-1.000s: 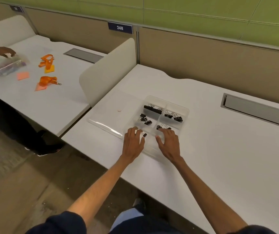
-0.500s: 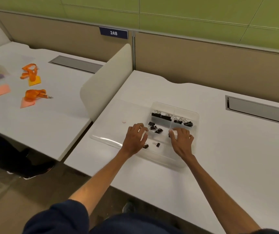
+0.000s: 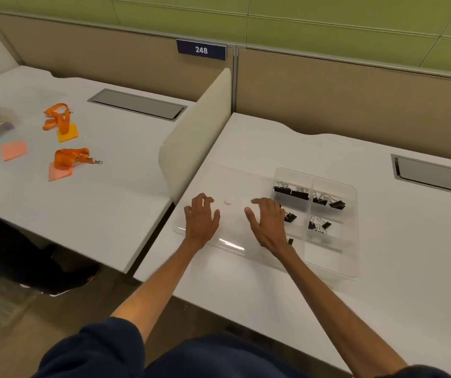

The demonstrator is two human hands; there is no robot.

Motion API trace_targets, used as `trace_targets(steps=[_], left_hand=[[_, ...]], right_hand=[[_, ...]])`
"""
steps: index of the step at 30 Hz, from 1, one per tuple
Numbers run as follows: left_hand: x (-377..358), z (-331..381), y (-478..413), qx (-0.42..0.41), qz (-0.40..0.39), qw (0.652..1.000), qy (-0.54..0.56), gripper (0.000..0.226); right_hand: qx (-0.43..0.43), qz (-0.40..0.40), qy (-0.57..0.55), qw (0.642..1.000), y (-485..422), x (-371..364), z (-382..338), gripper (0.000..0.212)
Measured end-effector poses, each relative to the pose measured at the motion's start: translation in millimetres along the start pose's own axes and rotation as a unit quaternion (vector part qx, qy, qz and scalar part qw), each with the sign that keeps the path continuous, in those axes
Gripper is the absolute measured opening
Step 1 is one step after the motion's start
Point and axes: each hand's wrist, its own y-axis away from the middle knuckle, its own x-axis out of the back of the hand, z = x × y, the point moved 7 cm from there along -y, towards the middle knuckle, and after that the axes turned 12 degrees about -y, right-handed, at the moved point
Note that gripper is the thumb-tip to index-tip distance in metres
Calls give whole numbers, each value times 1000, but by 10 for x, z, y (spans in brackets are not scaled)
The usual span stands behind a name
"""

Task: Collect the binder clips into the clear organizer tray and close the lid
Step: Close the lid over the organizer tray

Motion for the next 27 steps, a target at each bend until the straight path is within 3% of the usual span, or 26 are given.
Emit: trace_targets(steps=[4,9,17,23,27], left_hand=[[-159,-383,48,111,-127,985,-23,75],[-164,-576,142,172,-207,963,-15,108],[-96,-507,103,234,-246,938,-64,106],[-10,-573,-26,329,-329,885,-30,113],[30,-686,-26,363,-281,888,40,107]], right_hand=[[32,-105,-11,994,-14,-476,-330,45],[-74,-203,108,970,79,-940,-235,61],[-94,-254,147,951,174,-1045,-124,82],[-110,-365,153,912,214,-1035,-63,99],[-134,-390,129,902,200,-1011,-79,100]])
